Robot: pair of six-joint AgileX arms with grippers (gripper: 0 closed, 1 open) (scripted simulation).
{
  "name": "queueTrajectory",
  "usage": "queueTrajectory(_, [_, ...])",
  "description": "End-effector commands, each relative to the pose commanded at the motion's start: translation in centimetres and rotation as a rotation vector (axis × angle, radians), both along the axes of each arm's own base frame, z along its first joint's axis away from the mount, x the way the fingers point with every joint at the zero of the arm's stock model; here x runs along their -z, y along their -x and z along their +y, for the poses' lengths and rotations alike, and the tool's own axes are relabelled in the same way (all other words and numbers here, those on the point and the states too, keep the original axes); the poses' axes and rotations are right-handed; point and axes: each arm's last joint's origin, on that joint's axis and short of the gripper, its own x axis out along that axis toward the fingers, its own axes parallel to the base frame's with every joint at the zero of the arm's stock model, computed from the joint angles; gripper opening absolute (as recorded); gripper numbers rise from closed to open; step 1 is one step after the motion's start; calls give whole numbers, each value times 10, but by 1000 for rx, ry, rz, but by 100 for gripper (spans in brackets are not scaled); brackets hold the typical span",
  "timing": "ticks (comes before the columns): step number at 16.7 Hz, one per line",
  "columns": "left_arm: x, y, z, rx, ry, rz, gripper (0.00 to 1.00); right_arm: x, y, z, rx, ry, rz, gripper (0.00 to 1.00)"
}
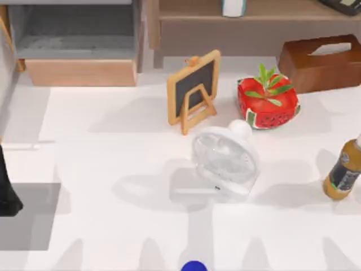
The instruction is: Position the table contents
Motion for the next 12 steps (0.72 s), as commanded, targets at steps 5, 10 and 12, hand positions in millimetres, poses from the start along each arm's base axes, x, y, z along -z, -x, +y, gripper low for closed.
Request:
queueTrajectory(5, [-12, 1, 1, -11, -15, 16, 100, 0, 0, 0, 0, 0, 0, 100])
queueTrajectory(10, [-73, -1, 8, -77, -88, 87, 100, 0, 0, 0, 0, 0, 0, 100])
queueTrajectory(12, [-109, -5, 12, -111, -126, 122, 100, 0, 0, 0, 0, 0, 0, 100])
